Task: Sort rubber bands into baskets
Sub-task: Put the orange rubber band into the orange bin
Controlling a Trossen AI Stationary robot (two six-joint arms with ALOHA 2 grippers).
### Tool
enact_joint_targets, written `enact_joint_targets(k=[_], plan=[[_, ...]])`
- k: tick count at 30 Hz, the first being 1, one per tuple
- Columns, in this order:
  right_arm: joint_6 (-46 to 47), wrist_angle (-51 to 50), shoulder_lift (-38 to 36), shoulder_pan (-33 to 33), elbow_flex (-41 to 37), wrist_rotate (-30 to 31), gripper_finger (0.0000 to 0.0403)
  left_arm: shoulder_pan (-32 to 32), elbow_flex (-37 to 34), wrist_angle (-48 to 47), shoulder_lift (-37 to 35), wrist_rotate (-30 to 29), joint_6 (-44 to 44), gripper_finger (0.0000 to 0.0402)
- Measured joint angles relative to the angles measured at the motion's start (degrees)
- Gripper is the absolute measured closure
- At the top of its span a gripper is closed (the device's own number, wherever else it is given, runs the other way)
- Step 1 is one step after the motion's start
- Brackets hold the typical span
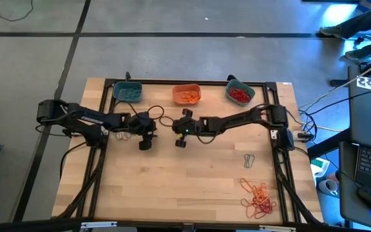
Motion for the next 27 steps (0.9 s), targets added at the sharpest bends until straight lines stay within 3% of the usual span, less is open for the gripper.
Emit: enact_joint_targets(k=[8, 15, 27], plan=[[-2.43, -6.80, -6.90, -5.94, 0.04, 4.03, 0.0394, 0.00, 0.00, 0.86, 0.00, 0.00, 0.06, 0.0235], [-3.80, -7.82, -8.24, -12.79, 0.07, 4.43, 0.0390, 0.00, 0.00, 1.21, 0.00, 0.00, 0.06, 0.0235], [1.37, -8.22, -8.24, -21.59, 0.07, -2.25, 0.0388, 0.00, 0.00, 1.22, 0.00, 0.01, 0.04, 0.0235]])
